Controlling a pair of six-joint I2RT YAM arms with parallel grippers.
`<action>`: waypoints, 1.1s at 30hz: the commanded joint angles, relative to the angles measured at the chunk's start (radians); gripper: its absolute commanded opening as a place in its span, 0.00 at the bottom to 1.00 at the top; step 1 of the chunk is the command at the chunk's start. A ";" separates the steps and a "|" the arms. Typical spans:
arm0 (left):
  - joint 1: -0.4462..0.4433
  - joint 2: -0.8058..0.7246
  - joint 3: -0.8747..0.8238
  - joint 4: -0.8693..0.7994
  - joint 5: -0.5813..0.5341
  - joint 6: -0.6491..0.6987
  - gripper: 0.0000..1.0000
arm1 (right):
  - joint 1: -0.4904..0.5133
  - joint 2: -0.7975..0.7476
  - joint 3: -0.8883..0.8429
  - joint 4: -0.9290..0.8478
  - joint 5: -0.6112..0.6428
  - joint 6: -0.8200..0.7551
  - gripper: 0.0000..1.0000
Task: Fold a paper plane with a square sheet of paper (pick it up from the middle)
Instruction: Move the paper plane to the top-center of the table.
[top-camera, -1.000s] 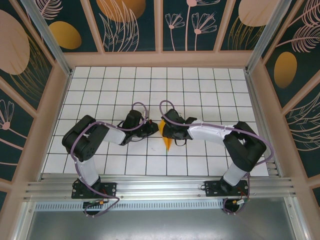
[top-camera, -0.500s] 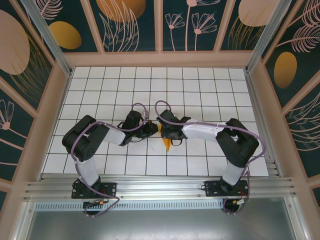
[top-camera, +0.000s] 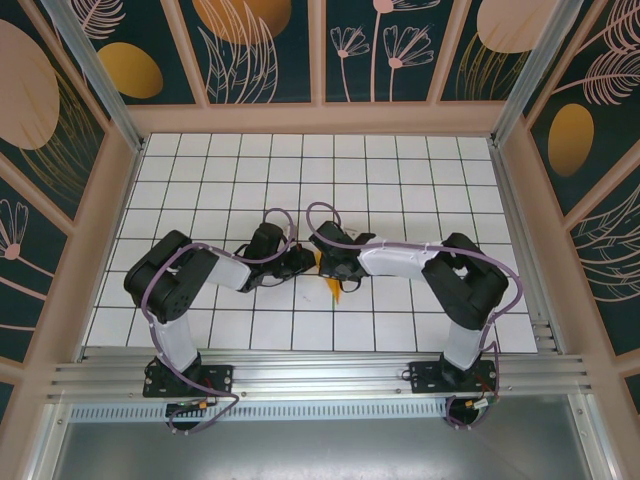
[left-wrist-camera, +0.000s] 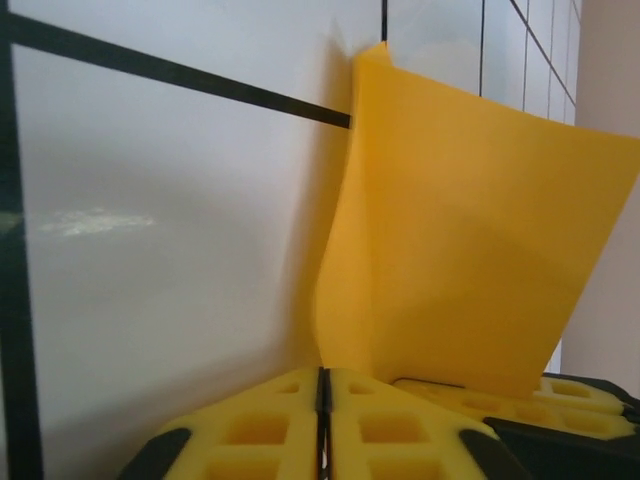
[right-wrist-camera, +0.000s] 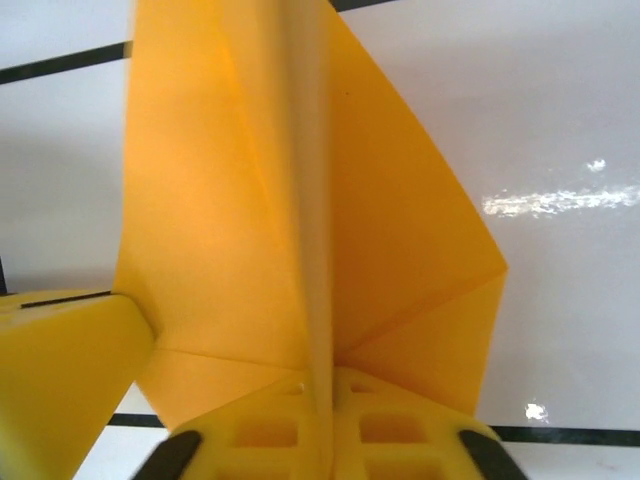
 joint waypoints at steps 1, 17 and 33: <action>0.023 -0.050 0.010 -0.111 -0.060 0.042 0.18 | 0.003 0.015 0.038 -0.074 0.054 0.005 0.01; 0.142 -0.562 0.074 -0.793 -0.694 0.186 0.89 | -0.146 0.143 0.334 -0.098 0.107 -0.255 0.00; 0.152 -0.747 -0.002 -0.832 -0.735 0.197 0.99 | -0.237 0.392 0.576 -0.081 0.047 -0.350 0.00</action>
